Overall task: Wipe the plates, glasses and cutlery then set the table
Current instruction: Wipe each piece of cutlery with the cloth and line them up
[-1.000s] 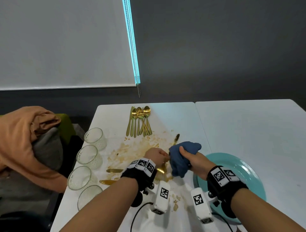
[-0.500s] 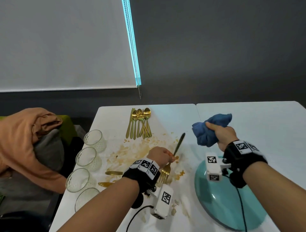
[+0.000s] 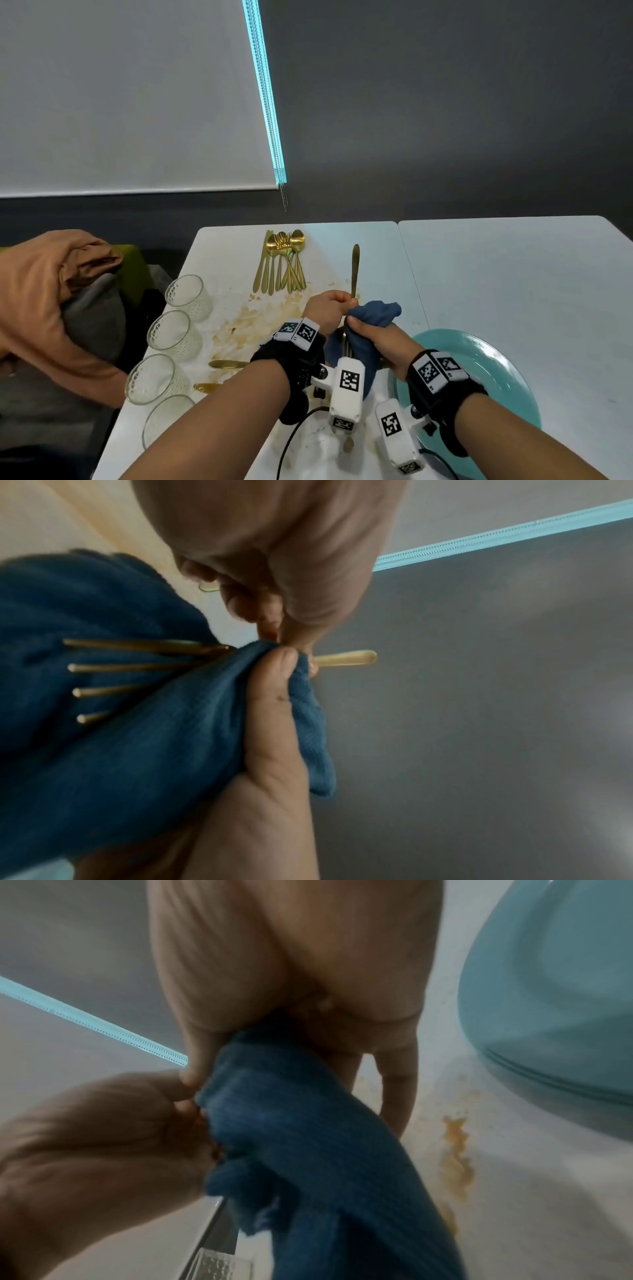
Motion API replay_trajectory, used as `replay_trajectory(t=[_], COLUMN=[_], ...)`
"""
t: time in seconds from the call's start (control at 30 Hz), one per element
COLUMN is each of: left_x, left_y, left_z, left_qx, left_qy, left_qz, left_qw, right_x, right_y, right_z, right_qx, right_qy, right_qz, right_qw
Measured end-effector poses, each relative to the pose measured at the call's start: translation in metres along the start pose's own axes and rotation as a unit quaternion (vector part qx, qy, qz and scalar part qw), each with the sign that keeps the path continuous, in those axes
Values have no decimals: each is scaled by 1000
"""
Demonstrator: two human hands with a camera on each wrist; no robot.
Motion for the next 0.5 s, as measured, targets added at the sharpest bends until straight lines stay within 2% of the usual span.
replay_trajectory(t=[0.13, 0.33, 0.4, 0.5], left_x=[1, 9, 6, -1], left_y=[-3, -3, -2, 1], left_z=[9, 17, 18, 17], left_qx=[16, 15, 20, 23], left_qy=[-11, -43, -44, -47], left_qz=[-3, -9, -2, 12], left_qw=[1000, 999, 999, 999], right_x=[-5, -7, -11, -14], right_y=[-1, 1, 3, 7], right_z=[-4, -13, -15, -24], right_qx=[-9, -21, -36, -47], right_qy=[-59, 35, 2, -69], right_qz=[-1, 51, 76, 67], right_qw=[998, 998, 996, 994])
Point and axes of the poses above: each hand's wrist, its own y-axis towards the middle knuckle, its own x-axis out of the palm, z = x × y, the point moved 9 cm from there along y, towards the middle knuckle, and after that the axes turned 6 degrees about z, right-handed, at the moved point
